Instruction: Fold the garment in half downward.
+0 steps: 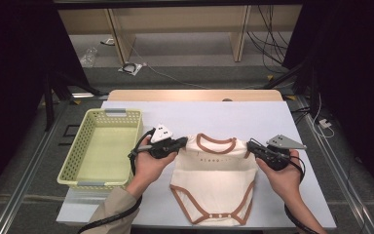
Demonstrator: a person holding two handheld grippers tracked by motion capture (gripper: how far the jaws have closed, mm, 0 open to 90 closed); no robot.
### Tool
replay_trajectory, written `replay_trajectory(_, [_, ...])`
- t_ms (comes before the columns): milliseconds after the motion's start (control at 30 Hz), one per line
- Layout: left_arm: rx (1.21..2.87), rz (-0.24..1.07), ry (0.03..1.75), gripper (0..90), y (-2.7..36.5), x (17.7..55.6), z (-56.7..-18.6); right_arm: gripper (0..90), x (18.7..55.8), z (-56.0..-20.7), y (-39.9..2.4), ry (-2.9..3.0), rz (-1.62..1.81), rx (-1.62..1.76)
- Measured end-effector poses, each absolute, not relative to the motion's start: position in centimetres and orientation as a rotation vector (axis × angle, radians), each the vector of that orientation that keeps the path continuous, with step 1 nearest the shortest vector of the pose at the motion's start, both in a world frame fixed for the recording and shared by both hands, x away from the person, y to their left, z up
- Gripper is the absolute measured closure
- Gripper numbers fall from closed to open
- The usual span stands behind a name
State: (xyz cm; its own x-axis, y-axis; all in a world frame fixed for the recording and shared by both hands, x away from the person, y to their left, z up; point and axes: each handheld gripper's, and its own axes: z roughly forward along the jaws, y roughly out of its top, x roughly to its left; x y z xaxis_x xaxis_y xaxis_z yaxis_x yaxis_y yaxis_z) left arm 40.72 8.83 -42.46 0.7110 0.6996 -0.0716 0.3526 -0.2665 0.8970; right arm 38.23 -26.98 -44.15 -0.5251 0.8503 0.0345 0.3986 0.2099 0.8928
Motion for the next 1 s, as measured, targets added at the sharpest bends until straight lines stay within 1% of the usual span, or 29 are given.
replay_trajectory(1000, [1.901,0.407,0.809,87.0,8.90,40.12,-43.06,85.4,37.25,-44.05,-27.20,2.023,1.296,1.147])
